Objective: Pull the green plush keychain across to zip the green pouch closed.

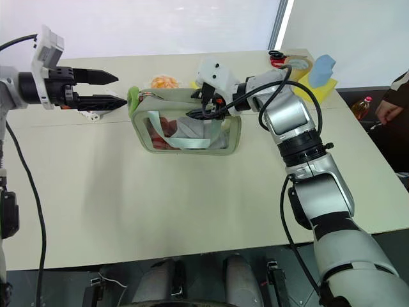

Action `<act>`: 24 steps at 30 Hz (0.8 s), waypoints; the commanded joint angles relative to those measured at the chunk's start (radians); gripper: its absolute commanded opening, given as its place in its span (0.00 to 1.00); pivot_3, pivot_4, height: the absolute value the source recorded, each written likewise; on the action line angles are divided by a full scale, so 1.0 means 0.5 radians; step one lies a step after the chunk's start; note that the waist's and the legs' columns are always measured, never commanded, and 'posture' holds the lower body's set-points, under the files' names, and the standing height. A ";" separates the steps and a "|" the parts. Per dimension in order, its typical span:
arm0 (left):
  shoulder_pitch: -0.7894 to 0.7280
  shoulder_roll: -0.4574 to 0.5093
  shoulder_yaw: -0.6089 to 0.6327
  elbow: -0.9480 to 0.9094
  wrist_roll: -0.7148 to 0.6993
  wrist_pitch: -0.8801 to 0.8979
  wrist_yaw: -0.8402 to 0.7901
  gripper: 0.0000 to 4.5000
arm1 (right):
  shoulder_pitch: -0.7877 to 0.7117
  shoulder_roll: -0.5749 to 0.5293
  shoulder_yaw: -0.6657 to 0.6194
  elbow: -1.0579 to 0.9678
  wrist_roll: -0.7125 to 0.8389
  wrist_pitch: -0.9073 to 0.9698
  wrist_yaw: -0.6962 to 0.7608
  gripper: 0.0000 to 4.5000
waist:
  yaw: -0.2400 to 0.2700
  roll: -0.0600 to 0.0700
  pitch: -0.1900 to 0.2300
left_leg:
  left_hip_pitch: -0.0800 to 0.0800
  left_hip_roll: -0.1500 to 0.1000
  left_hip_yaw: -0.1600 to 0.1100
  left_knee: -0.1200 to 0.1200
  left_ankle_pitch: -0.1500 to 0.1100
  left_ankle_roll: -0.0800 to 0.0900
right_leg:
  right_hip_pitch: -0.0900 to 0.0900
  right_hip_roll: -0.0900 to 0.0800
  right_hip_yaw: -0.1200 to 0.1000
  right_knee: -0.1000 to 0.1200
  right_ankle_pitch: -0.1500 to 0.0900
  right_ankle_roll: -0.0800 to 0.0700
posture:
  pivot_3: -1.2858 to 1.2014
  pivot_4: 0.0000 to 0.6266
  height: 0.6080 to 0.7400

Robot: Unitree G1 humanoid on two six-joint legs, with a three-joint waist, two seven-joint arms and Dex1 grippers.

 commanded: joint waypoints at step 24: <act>0.035 0.116 0.089 -0.104 -0.048 0.035 0.059 1.00 | 0.092 -0.028 0.007 -0.412 0.102 0.108 0.199 0.00 | 0.002 0.000 0.000 | 0.000 0.000 -0.001 0.000 0.000 0.000 | 0.000 0.000 0.000 0.000 0.000 0.000 | 0.52 0.24 1.00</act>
